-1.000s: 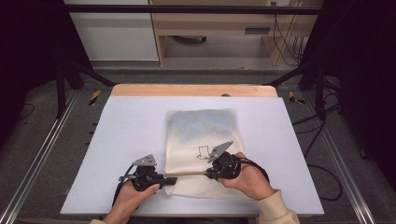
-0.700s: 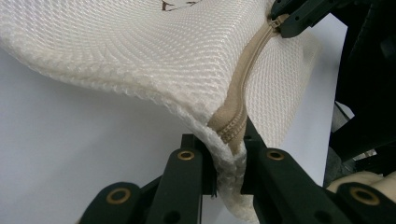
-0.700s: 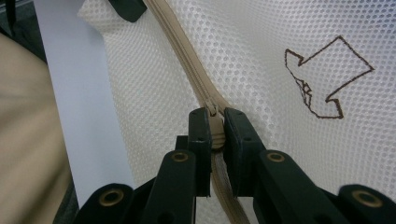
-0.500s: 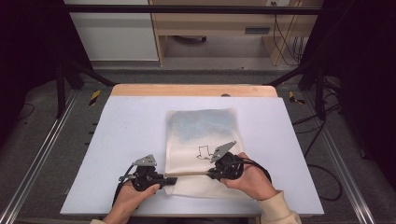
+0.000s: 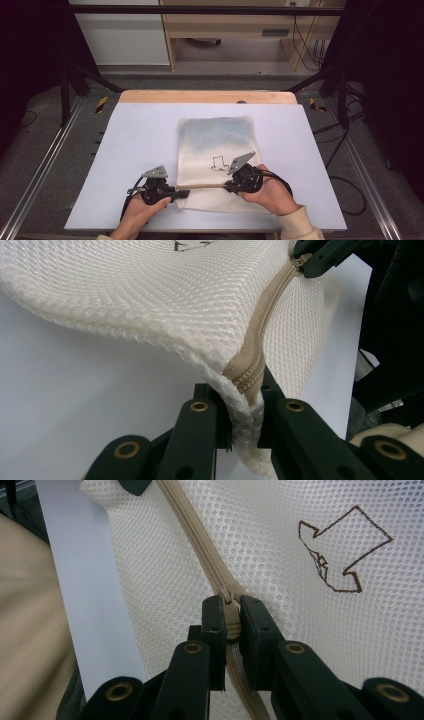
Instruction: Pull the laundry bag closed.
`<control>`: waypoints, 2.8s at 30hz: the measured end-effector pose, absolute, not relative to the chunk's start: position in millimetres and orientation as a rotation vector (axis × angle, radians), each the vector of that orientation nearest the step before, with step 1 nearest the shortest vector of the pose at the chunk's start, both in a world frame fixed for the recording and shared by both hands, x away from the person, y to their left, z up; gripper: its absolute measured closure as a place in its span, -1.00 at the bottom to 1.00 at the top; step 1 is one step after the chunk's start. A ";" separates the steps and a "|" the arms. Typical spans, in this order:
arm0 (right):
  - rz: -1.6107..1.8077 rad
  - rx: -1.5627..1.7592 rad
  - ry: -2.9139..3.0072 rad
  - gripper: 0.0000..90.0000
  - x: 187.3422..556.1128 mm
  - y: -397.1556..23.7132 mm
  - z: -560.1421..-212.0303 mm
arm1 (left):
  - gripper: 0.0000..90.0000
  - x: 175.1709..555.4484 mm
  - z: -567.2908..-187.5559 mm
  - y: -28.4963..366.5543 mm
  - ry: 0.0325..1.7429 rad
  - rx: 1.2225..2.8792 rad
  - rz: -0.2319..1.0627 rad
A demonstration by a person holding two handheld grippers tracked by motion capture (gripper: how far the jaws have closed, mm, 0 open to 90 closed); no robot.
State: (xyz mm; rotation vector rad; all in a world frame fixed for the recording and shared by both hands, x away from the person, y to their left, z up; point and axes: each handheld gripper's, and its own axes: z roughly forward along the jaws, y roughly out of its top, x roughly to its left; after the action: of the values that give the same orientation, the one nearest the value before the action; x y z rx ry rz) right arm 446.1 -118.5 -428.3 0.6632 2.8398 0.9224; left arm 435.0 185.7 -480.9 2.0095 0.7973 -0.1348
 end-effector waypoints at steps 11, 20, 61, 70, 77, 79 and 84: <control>0.918 0.683 2.833 0.82 446.0 -123.3 -429.7 | 0.84 434.9 -480.9 185.5 0.798 2.012 -0.132; 0.919 0.691 2.824 0.82 444.1 -129.2 -429.4 | 0.84 435.2 -480.2 186.0 0.798 2.012 -0.127; 0.926 0.811 2.775 0.82 434.9 -163.5 -435.6 | 0.84 434.8 -479.8 185.4 0.796 2.025 -0.111; 0.923 0.860 2.750 0.82 433.4 -176.9 -437.5 | 0.84 436.0 -481.4 187.1 0.810 2.021 -0.109; 0.924 0.885 2.740 0.82 431.1 -183.9 -439.7 | 0.84 435.7 -483.3 186.4 0.810 2.025 -0.116; 0.932 0.885 2.736 0.82 431.0 -184.4 -439.5 | 0.84 435.4 -483.1 186.2 0.809 2.025 -0.115; 0.932 0.914 2.729 0.82 430.1 -188.6 -440.7 | 0.84 435.6 -483.0 186.5 0.809 2.025 -0.114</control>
State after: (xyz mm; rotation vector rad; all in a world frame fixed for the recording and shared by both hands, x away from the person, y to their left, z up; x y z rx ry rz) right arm 430.1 -188.6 -440.7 0.9137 2.7288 0.9322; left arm 435.6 186.5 -483.0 2.0254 0.8090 -0.1136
